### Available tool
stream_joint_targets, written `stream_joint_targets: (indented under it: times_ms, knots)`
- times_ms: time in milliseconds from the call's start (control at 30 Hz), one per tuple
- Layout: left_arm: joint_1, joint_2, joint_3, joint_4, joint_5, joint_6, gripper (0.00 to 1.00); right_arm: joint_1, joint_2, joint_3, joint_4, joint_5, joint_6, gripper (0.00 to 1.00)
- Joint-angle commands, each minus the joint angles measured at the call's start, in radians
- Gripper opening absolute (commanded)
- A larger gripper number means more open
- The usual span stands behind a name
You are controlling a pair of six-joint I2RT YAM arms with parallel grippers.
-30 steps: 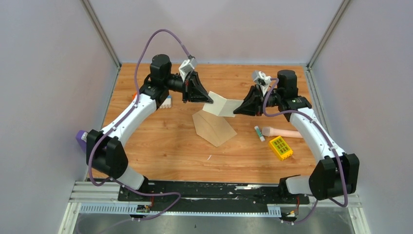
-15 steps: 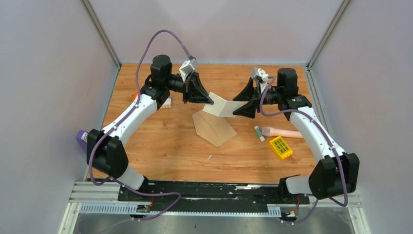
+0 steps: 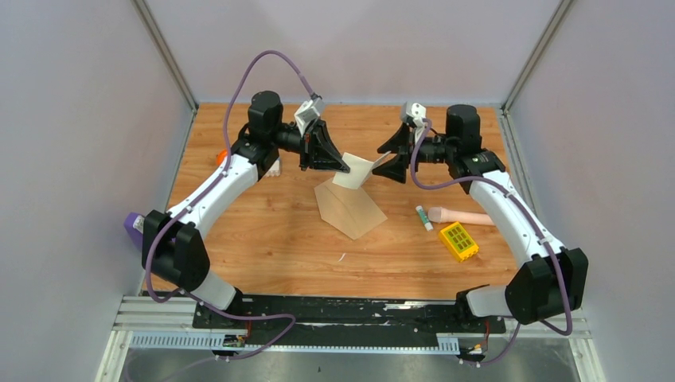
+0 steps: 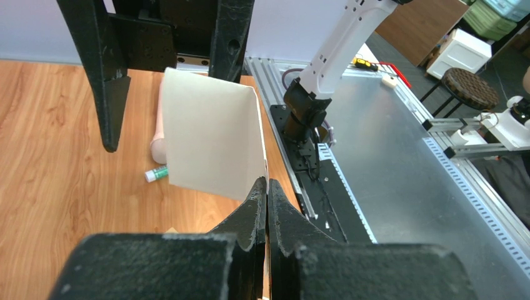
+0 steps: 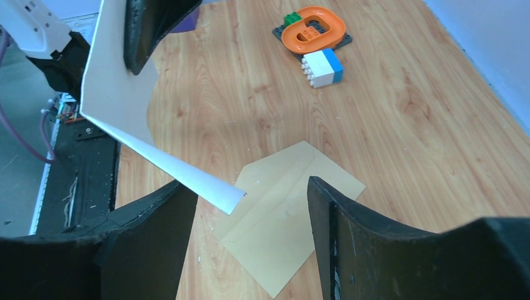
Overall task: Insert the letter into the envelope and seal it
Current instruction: Fold the letter.
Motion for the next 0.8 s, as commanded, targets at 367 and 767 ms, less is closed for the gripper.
stream_joint_targets:
  times_ms: [367, 767]
  knots:
    - [-0.004, -0.023, -0.003, 0.020, 0.028, -0.001, 0.00, 0.041, -0.009, 0.041, 0.083, 0.292, -0.021, 0.66]
    - [-0.004, -0.023, -0.004, -0.018, -0.042, 0.031, 0.00, 0.100, -0.035, 0.030, 0.124, 0.298, 0.062, 0.65]
